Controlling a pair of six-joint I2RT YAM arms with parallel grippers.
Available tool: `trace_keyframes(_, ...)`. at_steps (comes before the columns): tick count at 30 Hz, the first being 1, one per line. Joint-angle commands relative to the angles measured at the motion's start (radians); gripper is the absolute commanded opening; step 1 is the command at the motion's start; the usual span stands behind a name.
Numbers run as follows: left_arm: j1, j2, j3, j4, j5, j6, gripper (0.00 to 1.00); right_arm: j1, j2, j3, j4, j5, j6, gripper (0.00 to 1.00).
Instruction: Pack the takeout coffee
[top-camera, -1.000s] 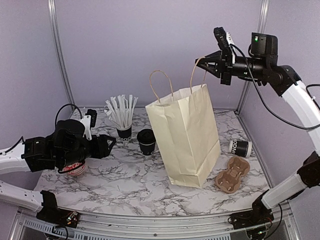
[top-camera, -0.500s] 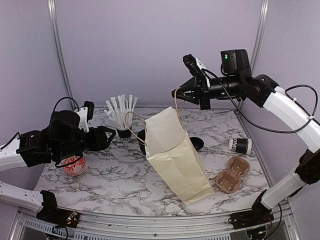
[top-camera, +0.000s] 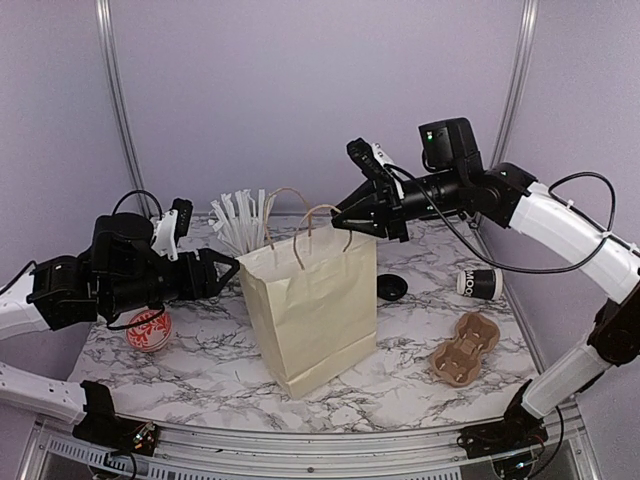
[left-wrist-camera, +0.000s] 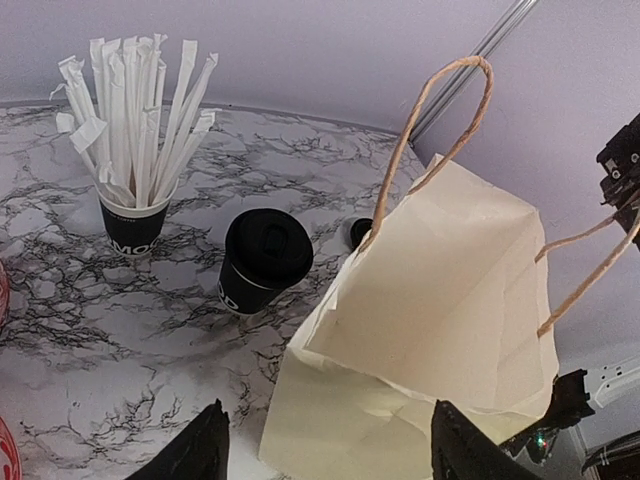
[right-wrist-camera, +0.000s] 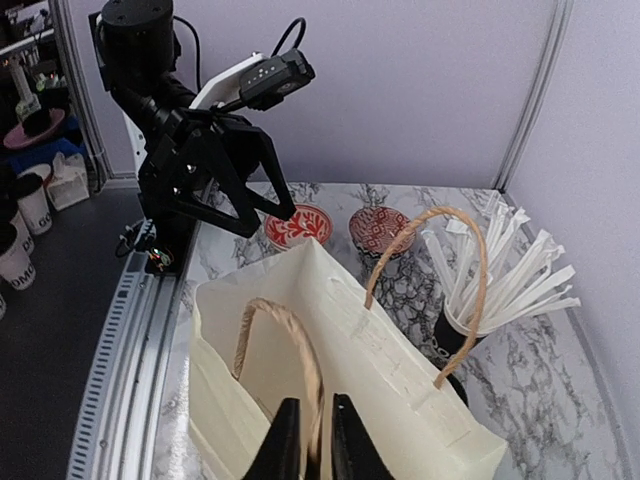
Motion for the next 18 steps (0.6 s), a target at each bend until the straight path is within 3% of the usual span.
trace_keyframes(1,0.005,0.036,0.076,-0.013,0.020,0.053,0.71,0.017,-0.004,0.013,-0.041,-0.091,-0.053,0.27)
trace_keyframes(9,0.029,0.217,0.323,-0.154,-0.019,0.283,0.74,0.016,-0.029,0.070,-0.224,-0.108,-0.186,0.58)
trace_keyframes(14,0.038,0.348,0.458,-0.236,0.180,0.409,0.74,-0.031,-0.079,0.029,-0.335,-0.002,-0.226,0.78)
trace_keyframes(16,0.038,0.373,0.477,-0.246,0.245,0.434,0.87,-0.103,-0.120,-0.032,-0.365,-0.018,-0.228,0.97)
trace_keyframes(18,0.038,0.376,0.476,-0.250,0.255,0.447,0.89,-0.181,-0.155,-0.083,-0.402,-0.014,-0.235,0.99)
